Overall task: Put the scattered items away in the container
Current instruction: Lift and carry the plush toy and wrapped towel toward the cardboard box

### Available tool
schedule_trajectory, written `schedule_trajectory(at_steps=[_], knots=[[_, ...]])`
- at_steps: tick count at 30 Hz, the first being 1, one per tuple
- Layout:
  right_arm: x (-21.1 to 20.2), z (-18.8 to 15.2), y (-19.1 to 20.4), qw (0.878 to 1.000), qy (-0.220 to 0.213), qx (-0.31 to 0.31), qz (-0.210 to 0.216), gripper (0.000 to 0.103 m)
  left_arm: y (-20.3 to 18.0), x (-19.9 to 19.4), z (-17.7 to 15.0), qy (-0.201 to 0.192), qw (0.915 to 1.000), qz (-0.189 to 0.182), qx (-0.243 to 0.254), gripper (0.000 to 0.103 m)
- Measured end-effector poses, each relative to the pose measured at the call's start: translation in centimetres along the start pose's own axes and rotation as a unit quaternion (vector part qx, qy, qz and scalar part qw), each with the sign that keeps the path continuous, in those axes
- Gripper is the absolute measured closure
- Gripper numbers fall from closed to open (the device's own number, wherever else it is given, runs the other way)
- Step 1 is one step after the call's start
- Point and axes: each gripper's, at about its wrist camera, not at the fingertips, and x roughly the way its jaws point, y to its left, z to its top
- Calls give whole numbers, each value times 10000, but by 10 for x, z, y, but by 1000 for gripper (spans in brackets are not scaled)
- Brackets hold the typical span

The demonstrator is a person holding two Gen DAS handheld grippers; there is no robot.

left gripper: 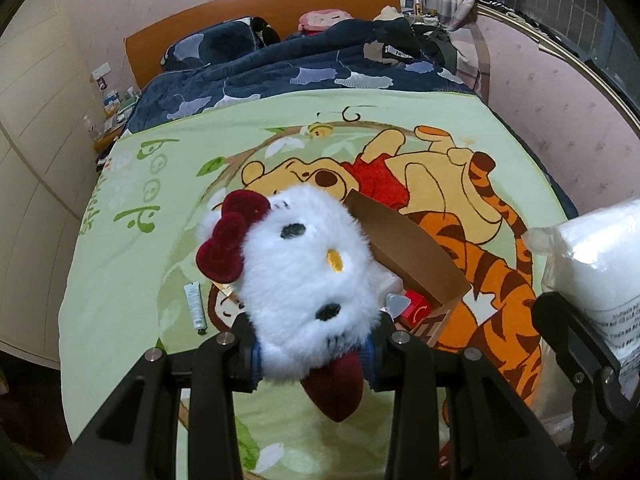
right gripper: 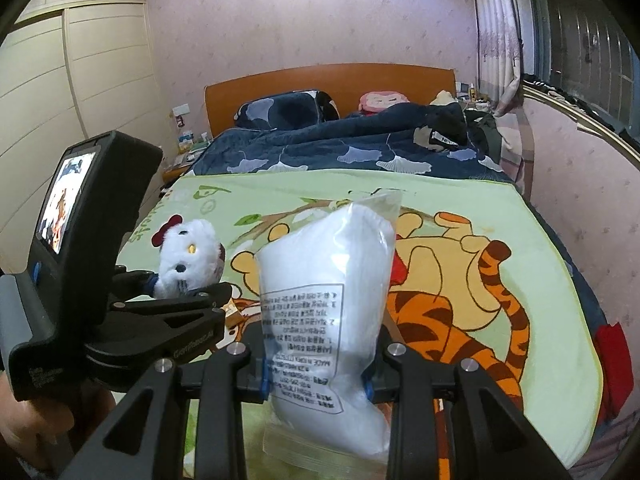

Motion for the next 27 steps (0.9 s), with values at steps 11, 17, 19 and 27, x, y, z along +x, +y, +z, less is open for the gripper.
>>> schedule_trajectory(at_steps=[11,17,19,27], knots=[[10,4,-9,9999,58,108,-5,72,-14,12,7,99,9998,-6,165,66],[20,3,-11,9997,174,162,-16,72,-16,25,10,235,9995,-22,219,66],[25,2,-12,9996,221,188,-16,72,-16,30,11,285,9993,-33,229,66],[49,1,-18,9986,455,250,-50,72,-20,57,20,490,9983,-45,301,66]])
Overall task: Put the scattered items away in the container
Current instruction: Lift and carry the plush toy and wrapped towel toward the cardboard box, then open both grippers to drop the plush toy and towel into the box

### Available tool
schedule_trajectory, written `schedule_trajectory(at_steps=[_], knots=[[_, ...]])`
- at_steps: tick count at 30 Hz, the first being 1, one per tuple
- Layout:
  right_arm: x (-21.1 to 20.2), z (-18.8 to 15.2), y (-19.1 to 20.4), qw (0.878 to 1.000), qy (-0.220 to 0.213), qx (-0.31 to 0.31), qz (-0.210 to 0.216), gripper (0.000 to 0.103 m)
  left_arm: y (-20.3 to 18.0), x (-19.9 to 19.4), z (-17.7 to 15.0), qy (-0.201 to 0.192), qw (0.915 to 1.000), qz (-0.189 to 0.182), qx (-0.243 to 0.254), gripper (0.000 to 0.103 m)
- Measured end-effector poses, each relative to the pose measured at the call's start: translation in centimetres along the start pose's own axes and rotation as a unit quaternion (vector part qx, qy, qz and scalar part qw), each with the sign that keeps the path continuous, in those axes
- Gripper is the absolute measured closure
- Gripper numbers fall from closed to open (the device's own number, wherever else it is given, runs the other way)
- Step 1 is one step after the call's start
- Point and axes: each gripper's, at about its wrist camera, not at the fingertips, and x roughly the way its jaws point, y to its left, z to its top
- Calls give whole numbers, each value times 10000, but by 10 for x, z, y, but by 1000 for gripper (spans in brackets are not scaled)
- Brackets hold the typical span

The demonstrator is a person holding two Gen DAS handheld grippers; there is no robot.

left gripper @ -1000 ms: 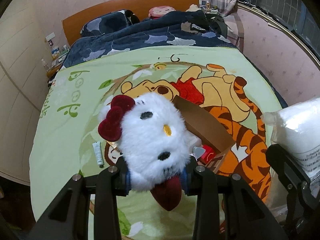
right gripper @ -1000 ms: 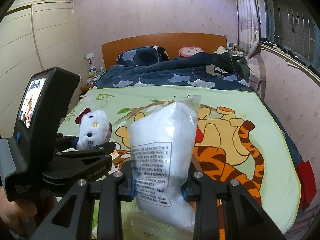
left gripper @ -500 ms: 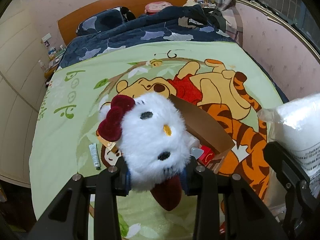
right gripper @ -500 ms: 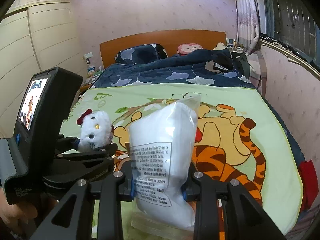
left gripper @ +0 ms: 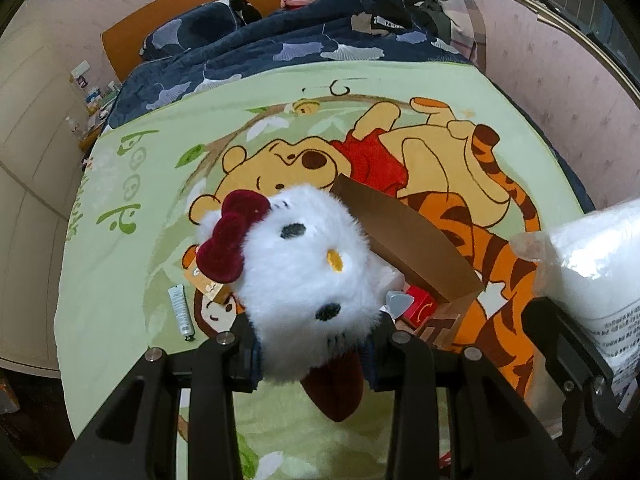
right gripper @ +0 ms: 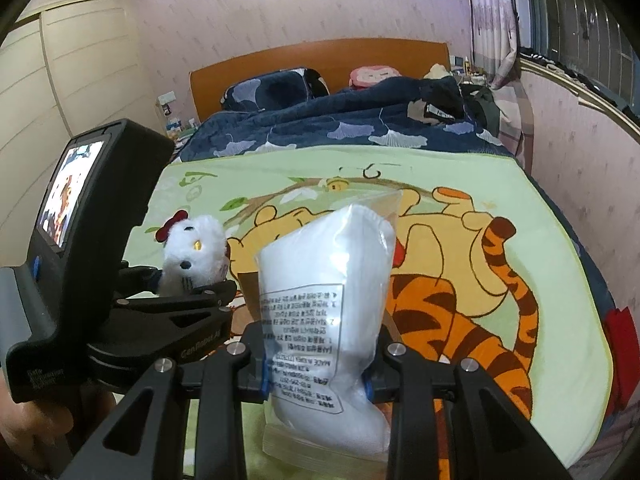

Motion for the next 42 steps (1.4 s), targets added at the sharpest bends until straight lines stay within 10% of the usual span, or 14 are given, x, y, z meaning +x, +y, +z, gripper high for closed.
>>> schedule_trajectory(at_steps=[42], knots=[[89,-1,-18,9962,758,386,-184,72,-16,108,38,798,9941,49,732,61]])
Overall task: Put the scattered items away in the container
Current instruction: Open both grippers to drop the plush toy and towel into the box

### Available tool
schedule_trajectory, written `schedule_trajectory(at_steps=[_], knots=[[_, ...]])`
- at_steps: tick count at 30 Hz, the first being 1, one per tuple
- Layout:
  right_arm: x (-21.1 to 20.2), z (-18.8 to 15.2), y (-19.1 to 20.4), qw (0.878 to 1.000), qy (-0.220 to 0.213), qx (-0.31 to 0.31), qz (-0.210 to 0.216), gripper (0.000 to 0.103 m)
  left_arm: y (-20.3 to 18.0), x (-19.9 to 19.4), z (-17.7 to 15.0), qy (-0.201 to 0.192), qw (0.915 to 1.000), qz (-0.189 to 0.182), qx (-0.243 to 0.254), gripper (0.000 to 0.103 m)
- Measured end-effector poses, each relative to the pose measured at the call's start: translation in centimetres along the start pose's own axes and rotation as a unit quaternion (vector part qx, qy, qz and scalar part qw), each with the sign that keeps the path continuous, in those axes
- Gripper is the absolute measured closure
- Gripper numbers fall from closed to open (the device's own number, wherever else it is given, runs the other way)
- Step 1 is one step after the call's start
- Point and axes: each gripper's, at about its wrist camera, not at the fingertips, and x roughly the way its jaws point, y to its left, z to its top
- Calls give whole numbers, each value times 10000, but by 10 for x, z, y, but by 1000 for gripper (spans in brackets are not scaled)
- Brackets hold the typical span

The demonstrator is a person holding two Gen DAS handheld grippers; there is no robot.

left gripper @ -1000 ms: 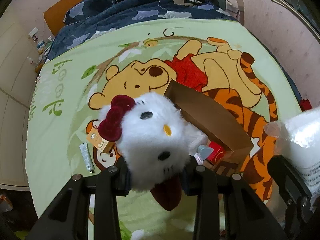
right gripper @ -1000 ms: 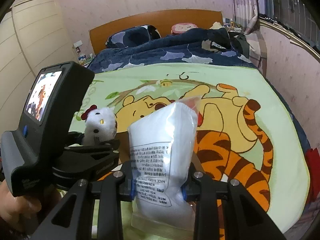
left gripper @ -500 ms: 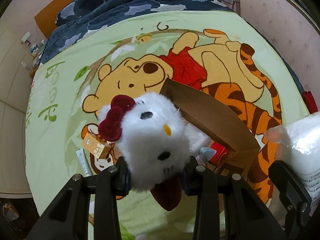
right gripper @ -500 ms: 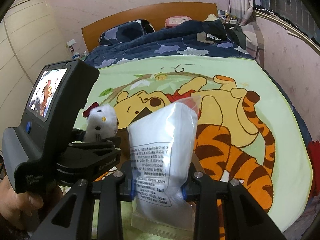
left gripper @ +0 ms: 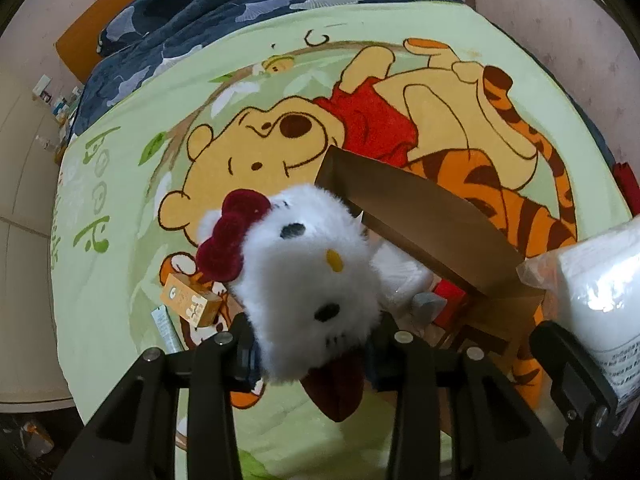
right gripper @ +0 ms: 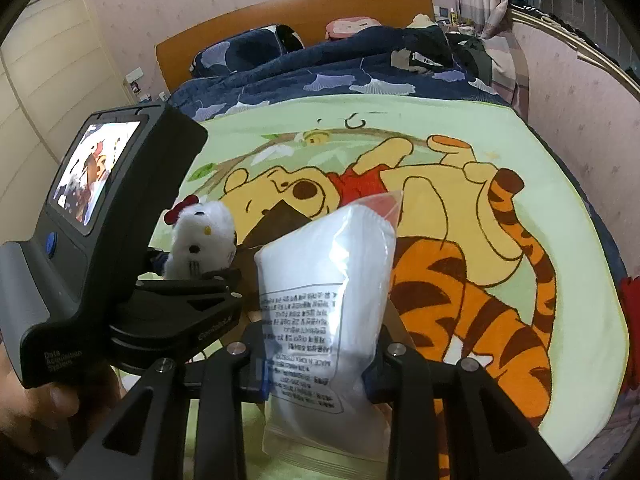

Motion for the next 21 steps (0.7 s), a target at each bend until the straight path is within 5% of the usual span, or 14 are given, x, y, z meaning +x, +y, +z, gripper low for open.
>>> schedule_trajectory(at_steps=[1,5,6,21], knots=[[2,0,0,10000,7,7,-8,72,0,3,1,23,10000,2,22,59],[10,1,-1,10000,34,40,-34,70,-1,11,5,40,9999,-10,142,20],[12,1,-2,10000,49,50,-40,68,-1,12,6,26,9998,15,204,17],[12,1,-9,9996,1,279,105,49,8,11,7,-44,9996,106,239,15]])
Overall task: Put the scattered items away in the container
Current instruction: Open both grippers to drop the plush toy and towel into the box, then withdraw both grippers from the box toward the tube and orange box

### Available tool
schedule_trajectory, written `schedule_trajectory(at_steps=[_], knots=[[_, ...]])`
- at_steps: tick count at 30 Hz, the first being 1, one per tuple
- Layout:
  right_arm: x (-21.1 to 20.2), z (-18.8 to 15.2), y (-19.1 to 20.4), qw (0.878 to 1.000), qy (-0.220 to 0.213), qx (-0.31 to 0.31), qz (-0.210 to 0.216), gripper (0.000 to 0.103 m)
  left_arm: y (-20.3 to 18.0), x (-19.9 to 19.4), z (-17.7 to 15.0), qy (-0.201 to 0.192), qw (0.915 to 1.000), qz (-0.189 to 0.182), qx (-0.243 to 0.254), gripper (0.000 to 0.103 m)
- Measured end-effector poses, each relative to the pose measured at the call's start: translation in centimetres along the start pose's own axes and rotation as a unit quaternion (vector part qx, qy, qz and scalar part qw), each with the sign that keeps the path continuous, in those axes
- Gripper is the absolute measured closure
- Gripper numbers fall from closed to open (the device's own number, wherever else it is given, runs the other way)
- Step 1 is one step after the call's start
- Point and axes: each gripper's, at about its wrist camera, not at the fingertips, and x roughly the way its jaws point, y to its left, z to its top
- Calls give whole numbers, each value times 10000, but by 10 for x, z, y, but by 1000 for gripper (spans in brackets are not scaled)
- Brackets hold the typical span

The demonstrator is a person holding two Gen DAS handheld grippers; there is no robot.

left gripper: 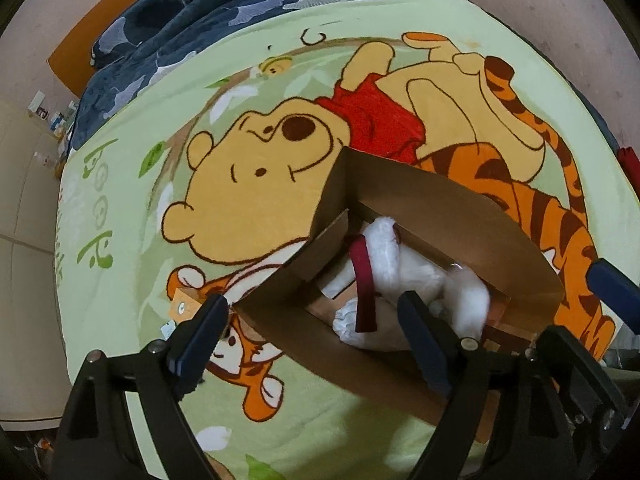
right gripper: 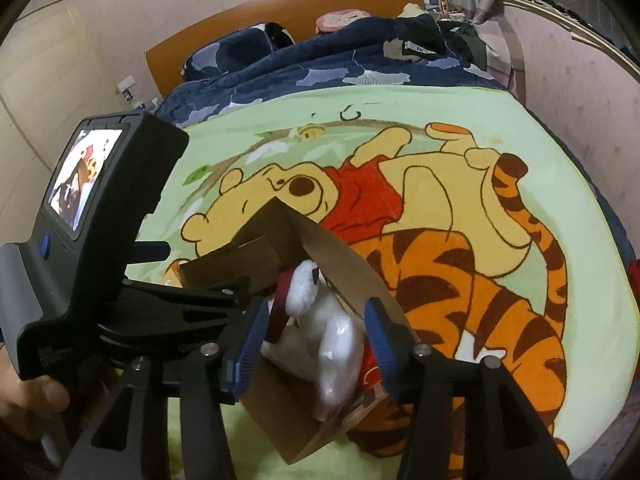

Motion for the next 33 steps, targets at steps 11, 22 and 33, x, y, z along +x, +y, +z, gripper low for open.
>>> schedule_trajectory(at_steps=[11,22,33], knots=[[-26,1,10,9997,-220,-127,-27,48,9,-27,-7,-223,9995,-38,-233,15],[-67,-13,16,9987,-455,-189,-135,48,4,-62,-32,-402,9987,-143,-279,15],[-110,-41,23,9972,-664,-167,-299,48,-10,-98,-68,-598,9975,-300,-213,15]])
